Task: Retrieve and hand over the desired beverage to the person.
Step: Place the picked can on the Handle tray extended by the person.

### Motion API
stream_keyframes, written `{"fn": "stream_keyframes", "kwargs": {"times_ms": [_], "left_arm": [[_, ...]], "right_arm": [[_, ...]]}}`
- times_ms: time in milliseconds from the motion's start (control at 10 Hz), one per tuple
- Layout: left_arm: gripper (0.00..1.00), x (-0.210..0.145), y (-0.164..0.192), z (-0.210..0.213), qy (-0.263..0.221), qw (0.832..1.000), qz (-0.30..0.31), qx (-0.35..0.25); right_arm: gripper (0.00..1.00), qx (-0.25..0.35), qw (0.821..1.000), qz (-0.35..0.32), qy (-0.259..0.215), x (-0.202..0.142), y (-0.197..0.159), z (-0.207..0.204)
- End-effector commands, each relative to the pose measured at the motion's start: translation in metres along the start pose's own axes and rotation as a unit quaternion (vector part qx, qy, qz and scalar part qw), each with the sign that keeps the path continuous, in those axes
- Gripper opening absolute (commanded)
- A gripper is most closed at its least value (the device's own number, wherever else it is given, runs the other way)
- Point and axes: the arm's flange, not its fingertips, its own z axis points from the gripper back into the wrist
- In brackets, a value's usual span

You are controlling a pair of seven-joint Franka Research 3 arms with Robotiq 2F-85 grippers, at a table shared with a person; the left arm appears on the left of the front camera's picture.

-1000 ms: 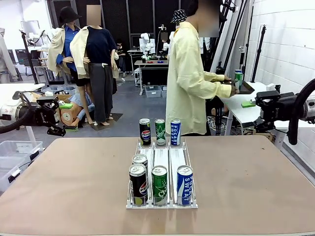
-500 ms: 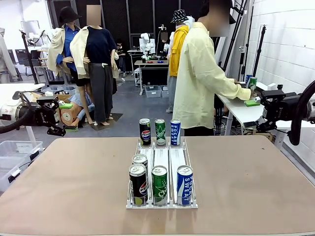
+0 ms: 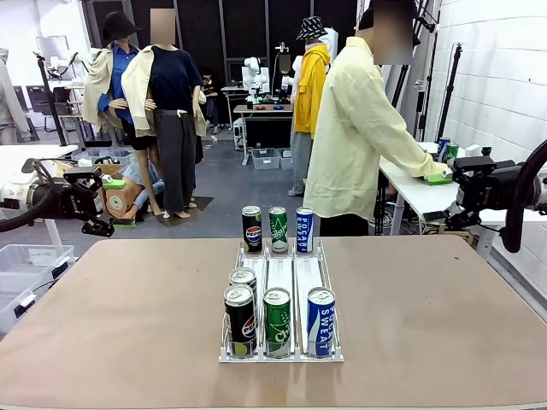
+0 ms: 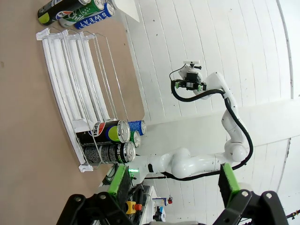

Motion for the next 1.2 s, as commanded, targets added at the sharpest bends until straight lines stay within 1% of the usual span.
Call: {"fn": "stream_keyframes", "kwargs": {"times_ms": [0, 1100], "left_arm": [[1.00, -0.0002, -0.0022, 0.0010, -0.001, 1.000, -0.002, 0.000], [1.00, -0.0002, -0.0022, 0.0010, -0.001, 1.000, -0.002, 0.000]], "right_arm": [[1.00, 0.001, 1.000, 0.000, 0.000, -0.0021, 0.0001, -0.0013], [1.00, 0.001, 1.000, 0.000, 0.000, -0.0021, 0.0001, -0.0013]]}}
